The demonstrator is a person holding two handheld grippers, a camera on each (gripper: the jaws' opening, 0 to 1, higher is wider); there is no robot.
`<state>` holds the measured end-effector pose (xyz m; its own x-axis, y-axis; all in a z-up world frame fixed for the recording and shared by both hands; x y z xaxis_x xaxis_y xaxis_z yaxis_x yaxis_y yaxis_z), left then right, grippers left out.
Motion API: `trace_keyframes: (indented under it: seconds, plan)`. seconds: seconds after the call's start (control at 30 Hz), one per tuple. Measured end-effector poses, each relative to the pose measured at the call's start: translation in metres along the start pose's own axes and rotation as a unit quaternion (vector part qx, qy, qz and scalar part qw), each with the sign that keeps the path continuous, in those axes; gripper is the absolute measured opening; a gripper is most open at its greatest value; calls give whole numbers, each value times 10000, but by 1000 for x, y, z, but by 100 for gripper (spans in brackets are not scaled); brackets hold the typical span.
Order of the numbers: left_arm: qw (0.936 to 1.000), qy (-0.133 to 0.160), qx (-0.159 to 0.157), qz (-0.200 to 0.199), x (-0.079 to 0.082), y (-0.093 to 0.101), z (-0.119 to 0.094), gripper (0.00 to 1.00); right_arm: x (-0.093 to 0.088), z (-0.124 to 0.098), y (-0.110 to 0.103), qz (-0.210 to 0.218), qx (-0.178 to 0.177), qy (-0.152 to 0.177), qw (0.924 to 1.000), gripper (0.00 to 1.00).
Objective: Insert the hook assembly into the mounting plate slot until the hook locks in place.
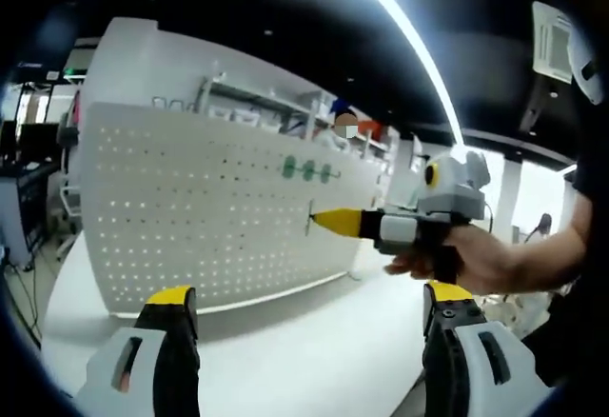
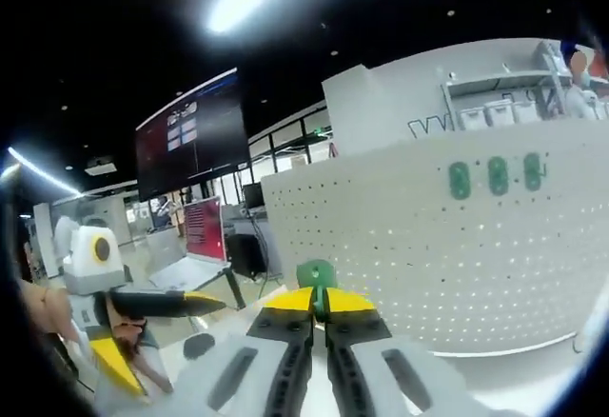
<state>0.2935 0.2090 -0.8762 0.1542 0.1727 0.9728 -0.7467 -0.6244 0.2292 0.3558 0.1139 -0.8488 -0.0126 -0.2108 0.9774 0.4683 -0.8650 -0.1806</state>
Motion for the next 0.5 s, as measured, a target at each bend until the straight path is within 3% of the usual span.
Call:
trace_keyframes:
  seconds: [0.5]
  plan:
    - [9997, -51, 200, -97, -3, -13, -5, 100, 29, -2, 92, -497, -905, 347, 9940, 0]
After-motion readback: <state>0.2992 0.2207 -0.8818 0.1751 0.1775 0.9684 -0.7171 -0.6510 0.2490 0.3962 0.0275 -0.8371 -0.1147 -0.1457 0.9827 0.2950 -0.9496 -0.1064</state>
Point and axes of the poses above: the point that each gripper's makers call its tool centre point, and the gripper's own axes: z roughly forward along the fingers, y roughly to its right, x roughly out of its top, the point moved 1 cm from there along -z, roughly backward along the fingers, and after that the axes turned 10 degrees about y, right-handed, at the moved point
